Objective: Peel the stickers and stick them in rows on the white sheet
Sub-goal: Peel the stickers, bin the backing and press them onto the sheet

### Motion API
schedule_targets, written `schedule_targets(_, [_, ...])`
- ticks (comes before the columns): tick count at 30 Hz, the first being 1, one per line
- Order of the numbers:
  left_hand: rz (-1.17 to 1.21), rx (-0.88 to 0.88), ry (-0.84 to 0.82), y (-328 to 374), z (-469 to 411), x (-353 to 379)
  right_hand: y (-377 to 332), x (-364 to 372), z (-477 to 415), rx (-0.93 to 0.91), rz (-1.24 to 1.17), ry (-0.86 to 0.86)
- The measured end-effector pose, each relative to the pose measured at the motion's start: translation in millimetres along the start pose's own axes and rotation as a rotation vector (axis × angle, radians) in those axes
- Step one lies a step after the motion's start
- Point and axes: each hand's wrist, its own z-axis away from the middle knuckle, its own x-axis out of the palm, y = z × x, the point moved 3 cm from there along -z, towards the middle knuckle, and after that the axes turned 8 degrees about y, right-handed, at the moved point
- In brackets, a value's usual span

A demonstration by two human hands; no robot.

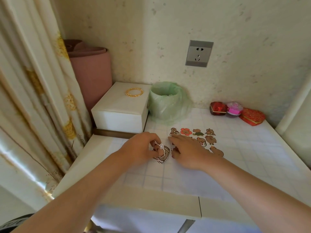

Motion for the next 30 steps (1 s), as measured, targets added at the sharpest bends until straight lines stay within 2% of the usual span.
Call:
schedule_targets(5, [0.015,-0.055,-0.025,2,-4,-4,-3,-14,0,-0.009,-0.107,0.142])
schedule_targets(7, [-0.026,-0.036,-0.007,5,-5,-7,-5,-22,0,0.054,-0.327,0.206])
schedule_targets(9, [-0.017,-0.032,0.016,8,-5,-10,-8,-27,0,0.115,-0.572,0.195])
schedule_targets(12, [0.130,-0.068,0.011,10,-8,-13,-12,-29,1,0.134,-0.826,0.139])
schedule_targets(14, [0.232,-0.105,0.016,13,-9,-14,-11,-32,1,0.197,-0.911,0.173])
schedule_targets(17, [0.423,-0.198,0.075,19,-8,-17,-7,-38,3,0.296,-0.990,0.215])
schedule_targets(21, [0.673,-0.350,0.101,26,-4,-15,-6,-42,6,0.336,-1.004,0.163])
schedule_targets(30, [0.712,-0.344,0.099,40,-7,-14,1,-56,8,0.308,-1.058,0.215])
